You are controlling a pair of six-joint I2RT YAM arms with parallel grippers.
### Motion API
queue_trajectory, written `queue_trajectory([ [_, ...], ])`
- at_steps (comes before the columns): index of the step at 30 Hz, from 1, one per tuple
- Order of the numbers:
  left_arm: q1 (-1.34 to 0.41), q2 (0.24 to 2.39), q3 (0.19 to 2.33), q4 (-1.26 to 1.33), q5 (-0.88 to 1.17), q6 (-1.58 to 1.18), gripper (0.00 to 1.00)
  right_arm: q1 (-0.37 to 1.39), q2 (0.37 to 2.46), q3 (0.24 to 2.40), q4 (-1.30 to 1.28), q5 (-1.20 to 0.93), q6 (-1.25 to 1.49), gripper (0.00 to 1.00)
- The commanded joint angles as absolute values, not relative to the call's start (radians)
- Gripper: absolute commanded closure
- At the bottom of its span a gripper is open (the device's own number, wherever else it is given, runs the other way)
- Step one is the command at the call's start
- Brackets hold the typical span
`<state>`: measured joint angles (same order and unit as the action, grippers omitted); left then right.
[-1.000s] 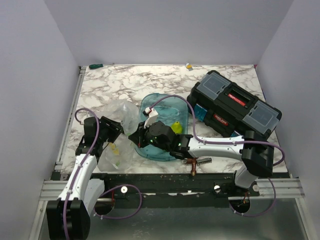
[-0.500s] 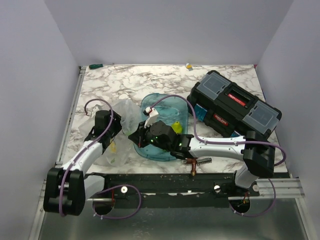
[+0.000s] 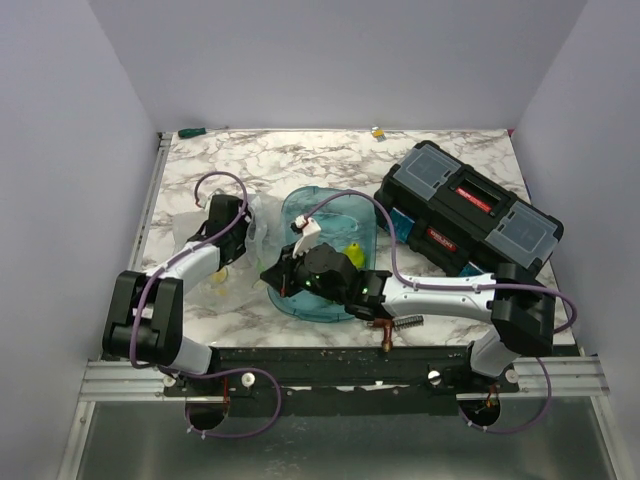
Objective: Take the fake fruits out of the plastic bag
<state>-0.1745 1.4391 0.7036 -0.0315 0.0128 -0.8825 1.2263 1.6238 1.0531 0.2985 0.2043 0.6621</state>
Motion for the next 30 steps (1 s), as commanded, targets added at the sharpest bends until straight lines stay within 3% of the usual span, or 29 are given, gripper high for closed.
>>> queue_trajectory([
  [1, -0.189, 1.506, 0.747, -0.015, 0.107, -0.881, 0.21, 1.224, 1.588, 1.040, 0.327, 0.206, 0.662, 0.99],
  [5, -0.201, 1.587, 0.751, 0.021, 0.166, -0.927, 0.26, 1.224, 1.578, 1.040, 0.322, 0.205, 0.662, 0.99],
  [10, -0.270, 1.501, 0.702, 0.002, 0.040, -0.918, 0.24, 1.225, 1.554, 1.024, 0.317, 0.223, 0.660, 0.99],
  [15, -0.272, 1.473, 0.710, -0.073, 0.008, -0.906, 0.31, 1.224, 1.561, 1.035, 0.317, 0.217, 0.658, 0.99],
  [21, -0.272, 1.429, 0.708, -0.193, 0.014, -0.911, 0.25, 1.224, 1.563, 1.032, 0.317, 0.215, 0.658, 0.99],
  [25, -0.272, 1.370, 0.681, -0.217, -0.024, -0.913, 0.35, 1.225, 1.554, 1.024, 0.319, 0.222, 0.661, 0.99],
  [27, -0.272, 1.358, 0.658, -0.181, -0.022, -0.910, 0.48, 1.225, 1.553, 1.020, 0.326, 0.222, 0.661, 0.99],
  [30, -0.272, 1.388, 0.664, -0.171, -0.001, -0.916, 0.50, 1.224, 1.561, 1.027, 0.324, 0.218, 0.662, 0.99],
])
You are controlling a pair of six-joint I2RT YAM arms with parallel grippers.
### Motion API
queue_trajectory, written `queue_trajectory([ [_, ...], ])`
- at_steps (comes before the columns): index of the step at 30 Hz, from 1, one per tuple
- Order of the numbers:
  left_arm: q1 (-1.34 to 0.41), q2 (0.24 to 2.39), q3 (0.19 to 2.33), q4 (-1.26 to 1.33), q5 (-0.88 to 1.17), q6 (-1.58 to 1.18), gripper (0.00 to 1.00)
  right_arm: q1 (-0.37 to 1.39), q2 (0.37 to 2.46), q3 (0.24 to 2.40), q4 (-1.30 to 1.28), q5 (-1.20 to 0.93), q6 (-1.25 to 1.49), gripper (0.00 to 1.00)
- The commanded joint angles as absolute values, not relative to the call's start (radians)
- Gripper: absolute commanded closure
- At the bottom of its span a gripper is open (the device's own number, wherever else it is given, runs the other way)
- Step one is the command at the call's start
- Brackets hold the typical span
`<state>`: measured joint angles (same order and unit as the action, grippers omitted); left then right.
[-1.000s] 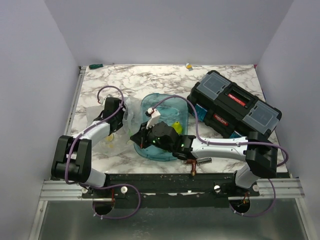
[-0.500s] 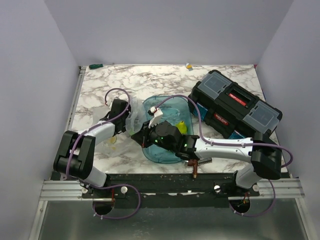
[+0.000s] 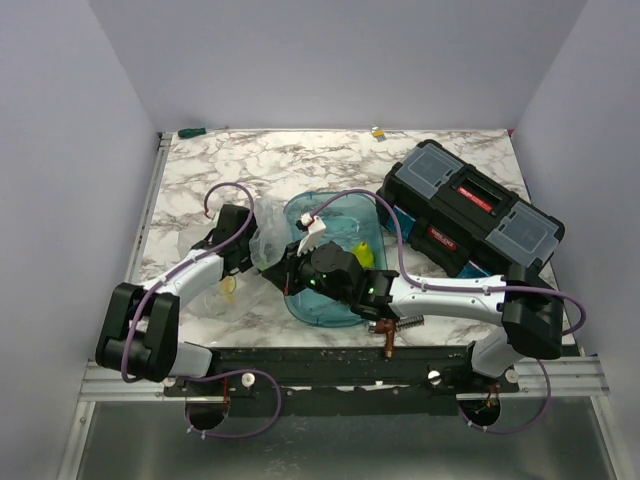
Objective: Take the fake fruits out of the plastic bag
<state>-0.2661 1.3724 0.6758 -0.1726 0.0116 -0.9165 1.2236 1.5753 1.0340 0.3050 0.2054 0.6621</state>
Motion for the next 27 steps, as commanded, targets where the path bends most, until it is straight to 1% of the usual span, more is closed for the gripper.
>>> queue_trajectory([
  [1, -0.274, 1.404, 0.669, -0.178, 0.025, -0.921, 0.47, 1.225, 1.563, 1.028, 0.324, 0.215, 0.662, 0.99],
  [5, -0.277, 1.446, 0.677, -0.178, 0.049, -0.959, 0.37, 1.224, 1.559, 1.025, 0.325, 0.214, 0.665, 0.99],
  [8, -0.278, 1.488, 0.682, -0.178, 0.066, -0.986, 0.35, 1.225, 1.547, 1.017, 0.324, 0.220, 0.666, 1.00],
  [9, -0.279, 1.497, 0.688, -0.177, 0.070, -0.985, 0.38, 1.226, 1.543, 1.016, 0.324, 0.224, 0.664, 0.99],
  [14, -0.282, 1.444, 0.666, -0.167, 0.042, -0.985, 0.65, 1.224, 1.536, 1.011, 0.318, 0.235, 0.661, 0.99],
  [16, -0.282, 1.408, 0.674, -0.201, 0.017, -0.973, 0.71, 1.224, 1.538, 1.012, 0.321, 0.236, 0.660, 0.99],
  [20, -0.282, 1.314, 0.696, -0.288, 0.009, -0.930, 0.74, 1.225, 1.548, 1.014, 0.322, 0.239, 0.662, 0.99],
  [27, -0.273, 1.083, 0.689, -0.418, -0.040, -0.813, 0.75, 1.225, 1.548, 1.004, 0.340, 0.283, 0.668, 0.99],
])
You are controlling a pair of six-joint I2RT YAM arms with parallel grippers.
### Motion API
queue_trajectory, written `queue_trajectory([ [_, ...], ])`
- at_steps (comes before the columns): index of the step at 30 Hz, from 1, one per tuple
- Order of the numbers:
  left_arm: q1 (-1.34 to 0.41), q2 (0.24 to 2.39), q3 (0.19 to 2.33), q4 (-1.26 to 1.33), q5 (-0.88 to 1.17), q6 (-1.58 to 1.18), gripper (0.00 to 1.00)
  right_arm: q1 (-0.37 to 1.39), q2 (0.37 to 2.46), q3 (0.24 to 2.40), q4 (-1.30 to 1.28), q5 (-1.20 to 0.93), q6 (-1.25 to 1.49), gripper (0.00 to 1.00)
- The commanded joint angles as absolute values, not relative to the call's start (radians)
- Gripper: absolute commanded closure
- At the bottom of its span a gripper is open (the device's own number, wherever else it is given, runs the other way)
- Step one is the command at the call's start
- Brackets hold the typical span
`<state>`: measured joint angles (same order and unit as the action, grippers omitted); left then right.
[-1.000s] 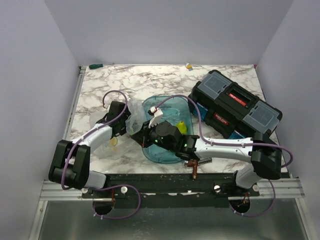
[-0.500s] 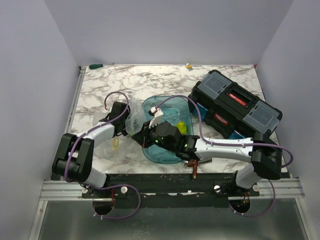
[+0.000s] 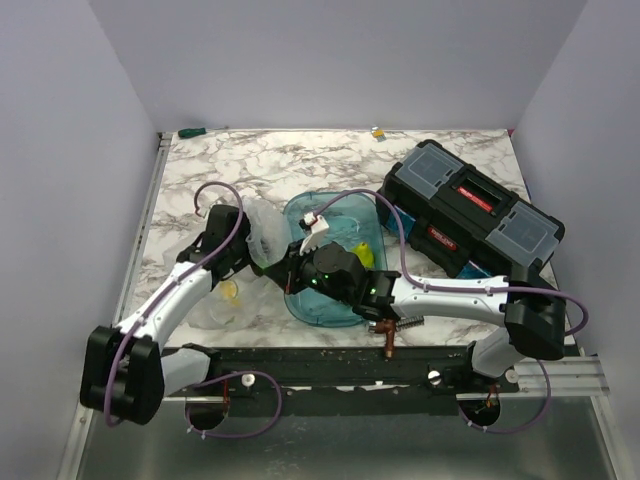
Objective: Take the fake fruits out of the plastic bag
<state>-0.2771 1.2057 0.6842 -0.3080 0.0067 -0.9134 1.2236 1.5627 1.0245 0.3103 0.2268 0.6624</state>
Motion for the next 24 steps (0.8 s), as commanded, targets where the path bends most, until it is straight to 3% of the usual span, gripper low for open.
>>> queue_trajectory([
  [1, -0.270, 1.046, 0.690, -0.444, -0.038, -0.792, 0.75, 1.225, 1.548, 1.001, 0.343, 0.297, 0.673, 0.99],
  [12, -0.259, 0.624, 0.619, -0.573, 0.097, -0.706, 0.79, 1.223, 1.562, 0.979, 0.354, 0.395, 0.746, 0.99],
  [24, -0.258, 0.689, 0.521, -0.555, 0.153, -0.703, 0.80, 1.223, 1.489, 1.013, 0.348, 0.403, 0.687, 0.99],
])
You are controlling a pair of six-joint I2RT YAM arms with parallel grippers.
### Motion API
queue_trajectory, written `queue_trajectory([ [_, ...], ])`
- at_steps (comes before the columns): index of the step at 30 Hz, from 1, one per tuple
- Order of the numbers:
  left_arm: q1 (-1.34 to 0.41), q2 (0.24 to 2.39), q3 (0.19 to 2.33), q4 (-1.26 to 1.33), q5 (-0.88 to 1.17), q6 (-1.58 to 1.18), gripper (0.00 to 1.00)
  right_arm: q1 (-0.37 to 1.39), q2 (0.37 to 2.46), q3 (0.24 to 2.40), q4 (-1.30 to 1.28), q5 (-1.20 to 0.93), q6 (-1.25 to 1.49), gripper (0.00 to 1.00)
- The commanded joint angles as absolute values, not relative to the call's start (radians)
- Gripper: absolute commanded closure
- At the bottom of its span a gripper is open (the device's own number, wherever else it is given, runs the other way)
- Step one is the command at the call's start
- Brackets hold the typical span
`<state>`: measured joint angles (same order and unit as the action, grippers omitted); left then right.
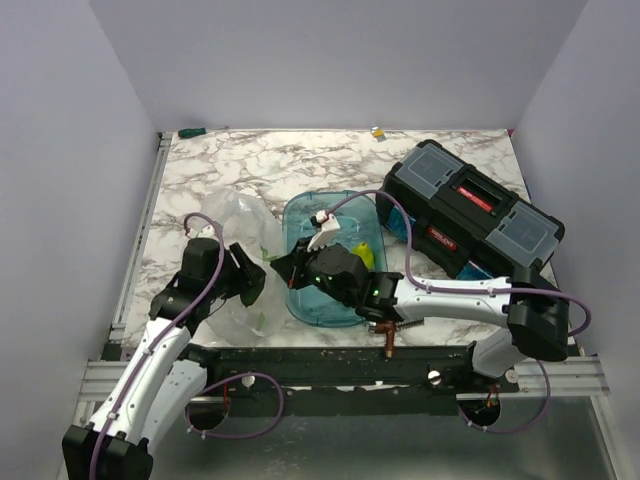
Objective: Take the fake fruits out of the plastic bag
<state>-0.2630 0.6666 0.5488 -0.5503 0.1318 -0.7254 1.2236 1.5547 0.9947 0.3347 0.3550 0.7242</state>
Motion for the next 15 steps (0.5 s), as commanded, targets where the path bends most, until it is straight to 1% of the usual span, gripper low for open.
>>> queue_trajectory([
  [1, -0.258, 0.694, 0.516, -0.555, 0.159, -0.699, 0.80, 1.223, 1.479, 1.011, 0.347, 0.420, 0.685, 0.99],
  [4, -0.259, 0.673, 0.502, -0.535, 0.218, -0.673, 0.83, 1.220, 1.459, 0.997, 0.348, 0.475, 0.684, 0.99],
  [8, -0.259, 0.564, 0.498, -0.519, 0.314, -0.670, 0.85, 1.191, 1.498, 1.007, 0.334, 0.487, 0.692, 0.99],
  [12, -0.259, 0.477, 0.560, -0.602, 0.312, -0.694, 0.90, 1.175, 1.551, 1.023, 0.327, 0.450, 0.700, 0.99],
  [15, -0.259, 0.413, 0.634, -0.669, 0.247, -0.679, 0.91, 1.175, 1.587, 1.033, 0.334, 0.392, 0.695, 0.99],
])
